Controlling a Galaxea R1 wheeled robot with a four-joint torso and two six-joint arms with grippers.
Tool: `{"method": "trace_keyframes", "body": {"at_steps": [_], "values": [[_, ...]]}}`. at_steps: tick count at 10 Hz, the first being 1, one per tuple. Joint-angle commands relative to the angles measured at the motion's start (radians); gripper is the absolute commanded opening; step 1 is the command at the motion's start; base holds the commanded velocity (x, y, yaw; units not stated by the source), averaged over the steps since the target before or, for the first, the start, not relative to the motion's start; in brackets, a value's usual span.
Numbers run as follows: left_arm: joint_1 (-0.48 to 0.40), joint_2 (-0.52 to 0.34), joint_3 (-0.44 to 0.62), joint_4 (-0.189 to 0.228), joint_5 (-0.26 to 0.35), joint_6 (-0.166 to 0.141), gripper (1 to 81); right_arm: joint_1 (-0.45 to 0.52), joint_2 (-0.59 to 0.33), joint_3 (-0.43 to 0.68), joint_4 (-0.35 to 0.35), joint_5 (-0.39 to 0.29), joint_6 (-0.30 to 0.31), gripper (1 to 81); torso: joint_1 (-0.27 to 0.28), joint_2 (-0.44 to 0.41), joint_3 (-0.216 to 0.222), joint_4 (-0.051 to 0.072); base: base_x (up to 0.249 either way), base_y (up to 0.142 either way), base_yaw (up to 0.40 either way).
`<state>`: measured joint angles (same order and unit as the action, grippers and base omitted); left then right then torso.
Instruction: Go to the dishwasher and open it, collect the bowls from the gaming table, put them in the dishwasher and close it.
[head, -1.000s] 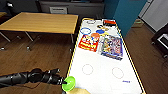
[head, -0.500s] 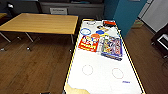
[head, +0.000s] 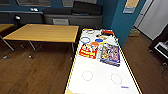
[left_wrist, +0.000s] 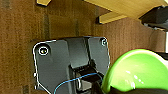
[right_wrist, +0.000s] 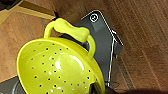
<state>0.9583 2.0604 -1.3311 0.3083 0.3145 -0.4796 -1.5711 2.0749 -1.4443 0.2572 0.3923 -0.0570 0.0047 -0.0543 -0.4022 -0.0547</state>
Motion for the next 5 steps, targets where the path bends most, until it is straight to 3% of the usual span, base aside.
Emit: {"method": "trace_keyframes", "body": {"at_steps": [1,5], "values": [[0.112,0.139,-0.170,0.022,-0.064,0.073,1.0,0.004,-0.017,-0.030,-0.026,-0.069,-0.004,1.0,0.000,0.000,0.067,0.000,0.000,0.000,0.000],[0.216,0.233,-0.315,0.023,-0.112,0.090,1.0,0.007,0.041,-0.093,-0.029,-0.075,-0.007,1.0,-0.001,-0.001,0.172,0.000,0.000,0.000,0.000]]}}
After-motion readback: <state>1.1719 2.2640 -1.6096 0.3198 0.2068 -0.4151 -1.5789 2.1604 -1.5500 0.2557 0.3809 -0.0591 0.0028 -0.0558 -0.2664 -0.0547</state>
